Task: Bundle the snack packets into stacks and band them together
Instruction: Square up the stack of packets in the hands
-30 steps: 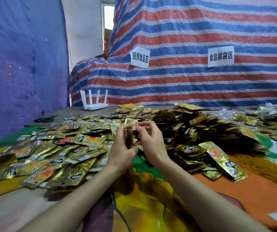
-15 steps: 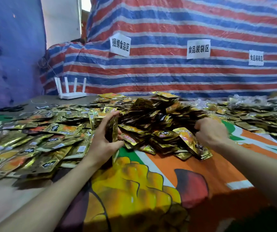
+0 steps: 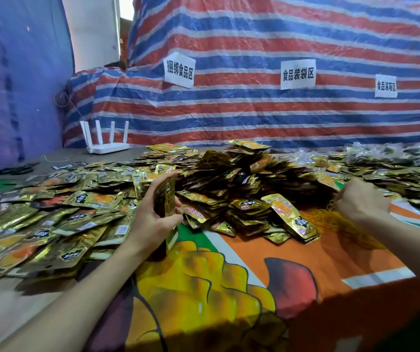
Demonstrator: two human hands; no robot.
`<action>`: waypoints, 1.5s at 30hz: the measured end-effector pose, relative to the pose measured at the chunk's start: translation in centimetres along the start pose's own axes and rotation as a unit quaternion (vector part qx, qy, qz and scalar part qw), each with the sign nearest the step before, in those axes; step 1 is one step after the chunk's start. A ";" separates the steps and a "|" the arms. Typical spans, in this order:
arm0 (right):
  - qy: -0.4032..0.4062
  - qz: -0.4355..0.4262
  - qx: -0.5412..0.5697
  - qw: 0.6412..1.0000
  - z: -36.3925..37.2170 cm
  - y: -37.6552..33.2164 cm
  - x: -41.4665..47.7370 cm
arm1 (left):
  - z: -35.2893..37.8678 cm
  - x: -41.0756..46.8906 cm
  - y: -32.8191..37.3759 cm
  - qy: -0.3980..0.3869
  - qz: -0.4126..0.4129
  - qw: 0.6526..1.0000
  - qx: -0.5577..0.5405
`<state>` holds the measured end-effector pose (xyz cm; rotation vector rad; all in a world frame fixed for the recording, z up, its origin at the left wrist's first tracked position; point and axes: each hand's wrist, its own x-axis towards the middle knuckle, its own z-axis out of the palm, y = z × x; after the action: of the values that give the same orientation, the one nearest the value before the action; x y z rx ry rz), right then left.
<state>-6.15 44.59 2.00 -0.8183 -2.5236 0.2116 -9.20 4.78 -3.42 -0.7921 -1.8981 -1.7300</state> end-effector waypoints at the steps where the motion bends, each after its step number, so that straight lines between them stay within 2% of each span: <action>1: 0.012 0.000 0.007 1.000 -0.2 -0.2 0.0 | -0.1 0.0 -0.1 0.003 -0.004 1.000 -0.001; 5: 0.075 -0.060 0.061 0.993 -1.2 -1.9 -0.3 | -0.3 0.0 0.0 0.025 -0.048 0.998 -0.037; 8: 0.079 -0.152 0.191 0.967 -1.7 -4.8 -1.0 | -0.5 0.2 0.5 0.063 -0.105 0.991 -0.057; 11: 0.005 -0.261 0.365 0.894 -1.7 -9.2 -3.3 | -0.6 0.5 1.2 0.087 -0.135 0.978 -0.132; 14: -0.100 -0.303 0.505 0.802 -1.2 -14.0 -6.5 | -1.2 0.5 1.6 0.073 -0.152 0.964 -0.206; 17: -0.178 -0.318 0.564 0.741 0.2 -18.2 -9.7 | -1.4 0.2 2.0 0.058 -0.181 0.964 -0.187; 20: -0.243 -0.333 0.608 0.679 2.1 -21.1 -12.1 | -1.6 0.2 2.3 0.083 -0.204 0.960 -0.173; 22: -0.257 -0.327 0.624 0.661 3.4 -22.0 -13.1 | -1.9 0.3 2.4 0.104 -0.221 0.956 -0.165; 26: -0.250 -0.264 0.685 0.632 4.8 -22.1 -13.8 | -1.9 0.6 2.4 0.110 -0.244 0.948 -0.172; 29: -0.272 -0.226 0.690 0.632 5.0 -22.3 -13.6 | -2.0 0.9 2.5 0.094 -0.257 0.940 -0.206; 32: -0.311 -0.192 0.669 0.647 5.0 -22.1 -13.1 | -2.3 0.8 3.2 0.008 -0.307 0.895 -0.324; 34: -0.377 -0.168 0.658 0.630 5.0 -22.0 -12.8 | -2.6 0.6 3.7 -0.035 -0.312 0.862 -0.398; 36: -0.457 -0.153 0.666 0.569 4.6 -21.9 -12.7 | -2.8 0.6 3.7 -0.065 -0.301 0.849 -0.430; 38: -0.518 -0.179 0.673 0.497 4.0 -21.7 -12.6 | -2.8 0.7 3.5 -0.065 -0.294 0.850 -0.433; 41: -0.549 -0.185 0.707 0.405 3.3 -21.3 -12.3 | -2.7 0.9 3.0 -0.045 -0.281 0.848 -0.446; 43: -0.547 -0.152 0.739 0.363 3.1 -21.2 -12.3 | -2.5 0.9 2.7 -0.063 -0.284 0.845 -0.449; 45: -0.522 -0.121 0.768 0.350 3.1 -21.3 -12.4 | -2.4 0.9 2.6 -0.087 -0.291 0.843 -0.444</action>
<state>-9.77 20.09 0.46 0.8052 -1.4854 3.0203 -8.23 2.58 -0.61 -0.6982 -1.4414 -3.1156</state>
